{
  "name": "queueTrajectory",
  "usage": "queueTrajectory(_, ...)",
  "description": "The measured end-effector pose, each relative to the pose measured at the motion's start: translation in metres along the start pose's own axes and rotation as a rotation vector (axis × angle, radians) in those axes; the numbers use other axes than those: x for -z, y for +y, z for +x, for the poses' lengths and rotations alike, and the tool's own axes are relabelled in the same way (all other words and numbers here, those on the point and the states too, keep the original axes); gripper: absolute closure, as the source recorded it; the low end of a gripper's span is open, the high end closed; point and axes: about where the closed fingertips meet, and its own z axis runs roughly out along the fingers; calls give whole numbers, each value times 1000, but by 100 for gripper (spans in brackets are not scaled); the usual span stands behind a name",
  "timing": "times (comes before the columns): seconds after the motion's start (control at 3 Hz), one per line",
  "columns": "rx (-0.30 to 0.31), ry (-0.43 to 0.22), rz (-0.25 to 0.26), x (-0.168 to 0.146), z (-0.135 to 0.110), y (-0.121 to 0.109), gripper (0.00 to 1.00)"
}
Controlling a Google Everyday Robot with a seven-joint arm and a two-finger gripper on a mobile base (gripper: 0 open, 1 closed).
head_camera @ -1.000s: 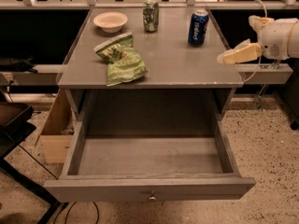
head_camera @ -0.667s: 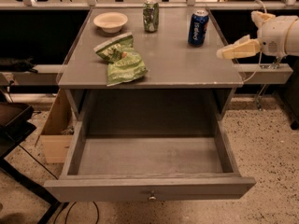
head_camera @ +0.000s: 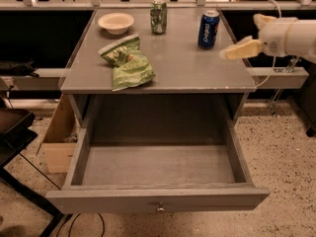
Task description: Place pepsi can into top drawer
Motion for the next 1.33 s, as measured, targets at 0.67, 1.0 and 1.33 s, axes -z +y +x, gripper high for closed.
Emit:
queueTrajectory(0.67, -82, -118, -59, -124, 4, -32, 0)
queueTrajectory(1.0, -96, -192, -27, -142, -15, -57, 0)
queueTrajectory(1.33, -100, -268, 41, -133, -42, -89, 0)
